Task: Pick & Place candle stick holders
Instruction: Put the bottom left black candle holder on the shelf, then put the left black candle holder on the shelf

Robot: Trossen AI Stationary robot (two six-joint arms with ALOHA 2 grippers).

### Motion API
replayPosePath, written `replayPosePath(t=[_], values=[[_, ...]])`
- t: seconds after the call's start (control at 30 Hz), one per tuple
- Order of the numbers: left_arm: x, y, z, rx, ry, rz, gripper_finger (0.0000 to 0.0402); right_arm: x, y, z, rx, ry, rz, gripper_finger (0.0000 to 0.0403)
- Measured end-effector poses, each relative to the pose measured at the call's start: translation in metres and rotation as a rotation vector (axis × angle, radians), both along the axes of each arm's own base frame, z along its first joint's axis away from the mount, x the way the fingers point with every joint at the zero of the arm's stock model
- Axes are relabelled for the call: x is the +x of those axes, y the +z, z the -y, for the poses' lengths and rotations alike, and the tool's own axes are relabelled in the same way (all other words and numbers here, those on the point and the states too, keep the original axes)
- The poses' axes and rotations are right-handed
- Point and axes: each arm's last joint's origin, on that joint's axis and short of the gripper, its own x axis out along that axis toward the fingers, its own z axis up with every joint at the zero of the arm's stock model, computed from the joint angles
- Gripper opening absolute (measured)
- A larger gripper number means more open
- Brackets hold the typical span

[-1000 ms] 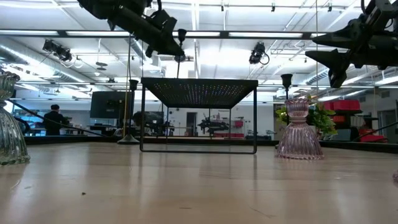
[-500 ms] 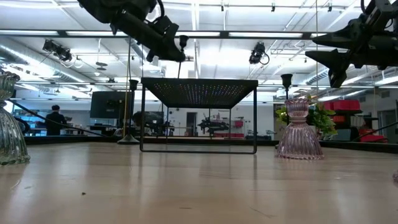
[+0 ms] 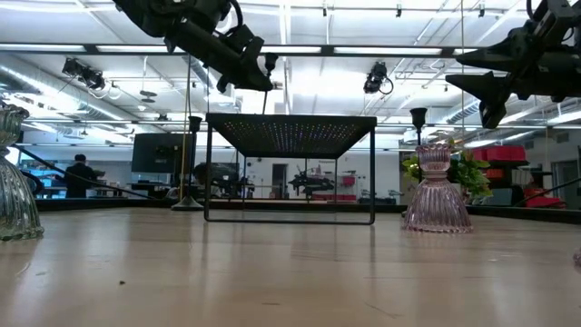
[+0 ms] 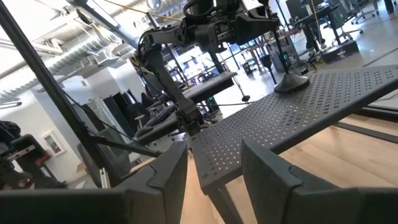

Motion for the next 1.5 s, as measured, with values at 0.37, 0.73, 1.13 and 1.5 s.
replayPosePath(t=[0.37, 0.73, 1.13, 1.5], values=[[0.000, 0.000, 0.000, -0.019, 0.006, 0.004, 0.0031, 0.000, 0.000, 0.000, 0.000, 0.000, -0.003, 0.0150], [-0.001, -0.002, 0.001, -0.023, 0.014, -0.010, 0.0084, 0.000, 0.000, 0.000, -0.001, 0.000, -0.004, 0.0150], [-0.028, 0.020, 0.018, 0.021, -0.011, -0.083, 0.0198, 0.000, -0.002, 0.000, 0.003, 0.000, -0.020, 0.0150], [-0.071, -0.003, 0.043, -0.184, 0.074, -0.481, 0.0200, 0.000, -0.002, 0.000, 0.002, 0.000, -0.020, 0.0150]])
